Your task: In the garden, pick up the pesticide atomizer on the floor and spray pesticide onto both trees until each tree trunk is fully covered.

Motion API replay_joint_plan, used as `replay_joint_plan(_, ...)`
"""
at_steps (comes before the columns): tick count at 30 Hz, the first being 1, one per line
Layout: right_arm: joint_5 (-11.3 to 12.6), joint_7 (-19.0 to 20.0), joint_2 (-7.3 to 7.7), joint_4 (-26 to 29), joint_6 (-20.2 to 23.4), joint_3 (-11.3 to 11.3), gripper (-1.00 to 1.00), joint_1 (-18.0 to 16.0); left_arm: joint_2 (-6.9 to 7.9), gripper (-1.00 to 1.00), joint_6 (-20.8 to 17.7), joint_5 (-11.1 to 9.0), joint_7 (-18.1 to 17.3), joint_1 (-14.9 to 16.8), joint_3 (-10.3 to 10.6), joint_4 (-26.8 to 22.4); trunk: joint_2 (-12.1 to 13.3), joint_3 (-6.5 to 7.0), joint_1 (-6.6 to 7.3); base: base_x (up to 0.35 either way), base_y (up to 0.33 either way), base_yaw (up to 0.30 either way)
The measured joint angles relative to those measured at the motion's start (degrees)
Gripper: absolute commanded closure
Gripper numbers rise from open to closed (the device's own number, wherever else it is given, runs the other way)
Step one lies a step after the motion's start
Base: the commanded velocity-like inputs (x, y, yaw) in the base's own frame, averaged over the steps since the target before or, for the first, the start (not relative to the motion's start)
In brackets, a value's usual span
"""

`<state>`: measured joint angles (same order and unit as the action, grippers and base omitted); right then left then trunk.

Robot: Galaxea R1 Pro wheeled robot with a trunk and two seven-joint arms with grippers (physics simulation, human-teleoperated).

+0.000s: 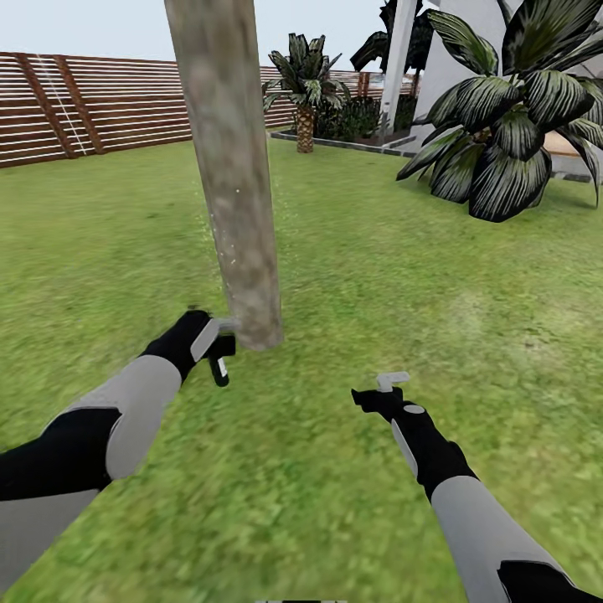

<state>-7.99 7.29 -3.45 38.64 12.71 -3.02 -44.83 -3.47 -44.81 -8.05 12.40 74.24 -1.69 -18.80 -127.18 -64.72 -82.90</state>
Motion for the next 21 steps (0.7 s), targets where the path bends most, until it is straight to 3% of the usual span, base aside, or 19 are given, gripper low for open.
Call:
replay_joint_plan(2,0.0,0.0,0.00,0.0,0.0,0.0,-1.00,0.0,0.05,1.00,4.8,-0.8,0.4,-1.2,0.2,-0.1,0.0,0.01,0.00,0.000,0.000,0.000)
replay_joint_plan(5,0.0,0.0,0.00,0.0,0.0,-0.1,-1.00,0.0,0.03,1.00,6.5,-0.9,0.5,-1.6,0.4,-1.9,0.0,0.01,0.01,0.000,0.000,0.000)
replay_joint_plan(8,0.0,0.0,0.00,0.0,0.0,-0.1,-1.00,0.0,0.00,1.00,7.1,-0.9,0.7,-3.3,0.4,-4.8,0.0,0.00,0.00,0.000,0.000,0.000)
replay_joint_plan(11,0.0,0.0,0.00,-0.1,0.1,0.0,-1.00,0.0,-0.05,1.00,7.1,-0.9,0.6,-7.2,0.4,-5.4,0.0,0.00,0.00,0.044,0.000,0.000)
replay_joint_plan(15,0.0,0.0,-0.05,-0.1,0.1,0.2,-1.00,0.0,-0.57,1.00,7.4,-1.0,0.8,-11.8,0.5,-5.1,0.0,0.00,0.03,0.288,0.000,0.000)
replay_joint_plan(21,0.0,0.0,-0.13,-0.1,0.1,0.1,-1.00,0.0,-1.31,1.00,6.9,0.2,0.6,-12.3,0.6,-5.0,0.0,0.01,0.03,0.306,-0.071,0.000)
